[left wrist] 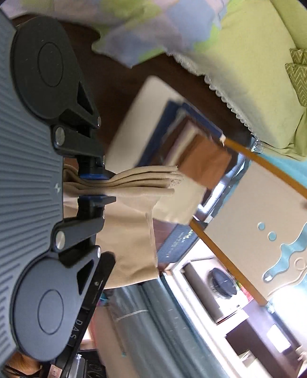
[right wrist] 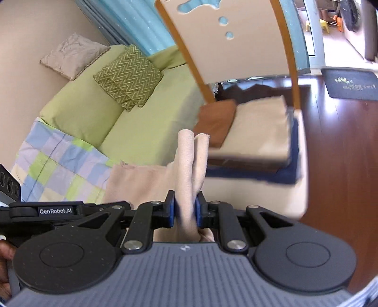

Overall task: Fold clothes
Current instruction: 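Lift the folded cloth with both grippers and carry it to the chair's clothes stack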

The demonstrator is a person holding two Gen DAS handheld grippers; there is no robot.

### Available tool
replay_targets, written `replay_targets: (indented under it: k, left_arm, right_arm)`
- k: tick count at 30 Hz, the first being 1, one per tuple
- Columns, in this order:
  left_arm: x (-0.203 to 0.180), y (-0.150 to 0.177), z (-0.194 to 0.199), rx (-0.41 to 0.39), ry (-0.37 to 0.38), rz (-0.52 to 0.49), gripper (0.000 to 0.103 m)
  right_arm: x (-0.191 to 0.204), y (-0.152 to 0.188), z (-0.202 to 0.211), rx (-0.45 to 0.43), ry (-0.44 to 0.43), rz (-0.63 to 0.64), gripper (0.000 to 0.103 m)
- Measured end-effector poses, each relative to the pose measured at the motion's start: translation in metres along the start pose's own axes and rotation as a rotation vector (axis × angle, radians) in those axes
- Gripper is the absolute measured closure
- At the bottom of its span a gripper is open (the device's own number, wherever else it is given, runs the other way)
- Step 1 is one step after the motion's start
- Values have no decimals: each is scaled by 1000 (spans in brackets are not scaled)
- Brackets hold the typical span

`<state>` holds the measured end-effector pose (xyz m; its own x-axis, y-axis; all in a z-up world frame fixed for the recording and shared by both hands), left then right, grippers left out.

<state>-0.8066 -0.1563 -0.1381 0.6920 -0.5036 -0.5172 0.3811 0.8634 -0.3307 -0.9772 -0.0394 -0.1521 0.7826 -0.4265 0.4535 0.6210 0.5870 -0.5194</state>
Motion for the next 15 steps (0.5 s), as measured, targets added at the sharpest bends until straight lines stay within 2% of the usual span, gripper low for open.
replay_targets:
  k: [2, 4, 7, 15]
  left_arm:
    - [-20, -14, -18, -14, -15, 45, 92]
    - [-36, -30, -35, -28, -30, 96, 92]
    - [-44, -55, -49, -65, -70, 154, 92]
    - [-44, -111, -98, -88, -151, 200, 92]
  right_arm:
    - [-21, -23, -6, 29, -6, 44, 89]
    - [-48, -65, -17, 71, -22, 115, 89]
    - [-66, -108, -38, 114, -59, 151, 88]
    - [-84, -165, -90, 162, -114, 181, 89]
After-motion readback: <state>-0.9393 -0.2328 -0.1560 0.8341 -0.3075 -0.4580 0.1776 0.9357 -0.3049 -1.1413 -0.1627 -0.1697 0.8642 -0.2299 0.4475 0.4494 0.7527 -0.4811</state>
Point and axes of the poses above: each gripper's, at about its wrist camera, not at the fingertips, and z roughly against the way its jaws point, x to its left, y to its underside, the point moved 5 cm from there along -z, roughly the way its jaws point, and after that the axes turned 3 degrees about x, right-handed, at the moved point
